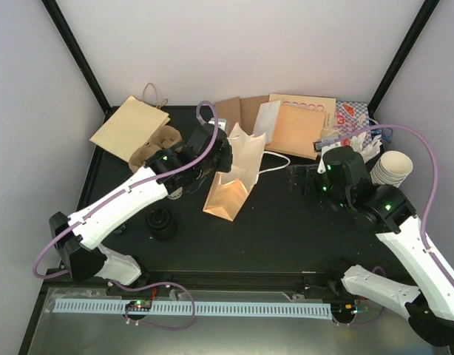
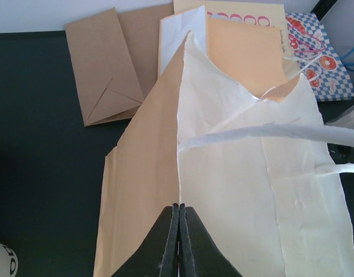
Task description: Pack the takeout coffee
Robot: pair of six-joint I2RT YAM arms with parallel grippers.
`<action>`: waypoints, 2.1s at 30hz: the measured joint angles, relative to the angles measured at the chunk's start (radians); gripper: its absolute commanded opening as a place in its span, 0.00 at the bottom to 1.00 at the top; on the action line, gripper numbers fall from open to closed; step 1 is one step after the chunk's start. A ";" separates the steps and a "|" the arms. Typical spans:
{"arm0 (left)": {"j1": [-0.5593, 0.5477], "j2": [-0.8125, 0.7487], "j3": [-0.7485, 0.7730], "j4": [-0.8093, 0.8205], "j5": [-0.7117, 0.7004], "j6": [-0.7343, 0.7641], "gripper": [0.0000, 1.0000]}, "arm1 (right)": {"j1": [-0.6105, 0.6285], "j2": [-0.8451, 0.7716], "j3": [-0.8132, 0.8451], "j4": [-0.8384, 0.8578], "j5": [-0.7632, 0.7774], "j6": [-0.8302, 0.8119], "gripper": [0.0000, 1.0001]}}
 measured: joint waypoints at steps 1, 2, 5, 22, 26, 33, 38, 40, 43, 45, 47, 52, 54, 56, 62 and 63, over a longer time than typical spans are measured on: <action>0.003 0.000 0.000 0.004 0.005 -0.003 0.02 | 0.000 -0.009 -0.008 -0.004 0.017 0.003 1.00; 0.008 0.000 0.000 0.010 0.010 -0.006 0.02 | 0.000 -0.019 -0.019 -0.007 0.034 0.006 1.00; 0.026 0.000 0.000 0.029 0.026 -0.015 0.02 | 0.000 -0.026 -0.041 -0.017 0.066 0.020 1.00; 0.104 0.027 0.000 0.115 0.136 -0.079 0.04 | 0.000 -0.159 -0.100 0.082 -0.020 -0.006 1.00; 0.110 0.034 0.000 0.126 0.159 -0.093 0.05 | 0.000 -0.172 -0.102 0.102 -0.034 -0.012 1.00; 0.112 0.034 0.001 0.154 0.193 -0.120 0.04 | 0.000 -0.119 -0.150 0.101 -0.035 -0.008 1.00; 0.119 0.026 0.000 0.164 0.202 -0.140 0.02 | 0.000 -0.116 -0.179 0.101 -0.036 -0.004 1.00; 0.122 0.015 0.000 0.173 0.209 -0.147 0.01 | 0.000 -0.116 -0.180 0.102 -0.038 -0.003 1.00; 0.123 -0.005 0.000 0.189 0.220 -0.156 0.02 | 0.000 -0.118 -0.186 0.107 -0.047 -0.001 1.00; 0.123 -0.015 0.000 0.200 0.227 -0.163 0.02 | 0.000 -0.122 -0.198 0.114 -0.053 0.000 1.00; 0.123 -0.025 0.000 0.211 0.239 -0.172 0.02 | 0.000 -0.125 -0.211 0.120 -0.056 0.003 1.00; 0.123 -0.032 0.000 0.238 0.268 -0.198 0.01 | 0.000 -0.129 -0.239 0.127 -0.063 0.018 1.00; 0.125 -0.032 -0.004 0.249 0.273 -0.205 0.02 | 0.000 -0.129 -0.247 0.131 -0.065 0.021 1.00; 0.131 -0.038 -0.027 0.267 0.278 -0.215 0.02 | 0.000 -0.129 -0.254 0.137 -0.071 0.022 1.00; 0.164 -0.066 -0.169 0.303 0.298 -0.244 0.39 | 0.000 -0.129 -0.269 0.147 -0.082 0.023 1.00; 0.166 -0.071 -0.185 0.303 0.298 -0.238 0.48 | 0.000 -0.129 -0.272 0.147 -0.084 0.024 1.00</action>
